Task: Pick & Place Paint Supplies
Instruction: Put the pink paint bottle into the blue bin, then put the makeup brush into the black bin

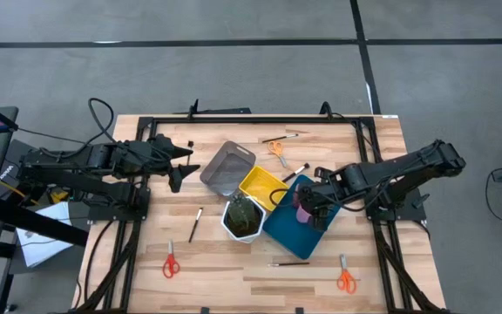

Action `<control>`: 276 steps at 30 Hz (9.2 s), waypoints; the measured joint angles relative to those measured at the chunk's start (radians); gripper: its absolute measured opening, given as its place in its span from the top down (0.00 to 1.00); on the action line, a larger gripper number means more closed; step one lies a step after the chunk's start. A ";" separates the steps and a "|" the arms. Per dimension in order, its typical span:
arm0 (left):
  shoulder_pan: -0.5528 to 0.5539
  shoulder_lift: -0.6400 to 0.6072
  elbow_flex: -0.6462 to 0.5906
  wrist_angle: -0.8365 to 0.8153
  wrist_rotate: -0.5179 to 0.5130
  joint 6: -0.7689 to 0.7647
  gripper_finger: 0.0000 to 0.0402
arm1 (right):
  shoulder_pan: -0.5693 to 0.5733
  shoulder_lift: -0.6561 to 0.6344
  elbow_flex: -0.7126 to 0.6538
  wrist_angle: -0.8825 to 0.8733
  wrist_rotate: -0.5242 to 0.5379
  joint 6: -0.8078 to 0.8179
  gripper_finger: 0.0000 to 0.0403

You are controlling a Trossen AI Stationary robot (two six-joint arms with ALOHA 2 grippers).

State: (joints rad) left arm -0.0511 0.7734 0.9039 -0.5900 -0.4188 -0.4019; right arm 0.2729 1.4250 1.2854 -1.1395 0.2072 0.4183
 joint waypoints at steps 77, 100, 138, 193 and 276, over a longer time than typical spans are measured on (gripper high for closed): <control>0.000 0.000 0.001 0.008 0.001 -0.051 0.32 | -0.013 -0.102 -0.137 0.105 -0.025 -0.209 0.64; 0.000 0.000 0.001 0.008 0.001 -0.052 0.32 | -0.010 -0.238 -0.137 0.176 -0.026 -0.122 0.53; 0.000 0.000 0.000 0.193 0.000 0.107 0.32 | -0.014 -0.610 -0.138 0.375 0.353 0.159 0.56; 0.745 0.069 0.000 0.606 0.379 0.346 0.32 | -1.113 -0.013 0.497 0.108 -0.403 -0.550 0.56; 0.739 0.160 0.000 0.853 0.504 0.335 0.32 | -1.188 0.577 0.149 0.351 -0.538 -1.317 0.71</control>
State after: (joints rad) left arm 0.6880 0.9337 0.9043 0.2632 0.0853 -0.0664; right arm -0.9154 2.0022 1.4342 -0.7887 -0.3312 -0.8985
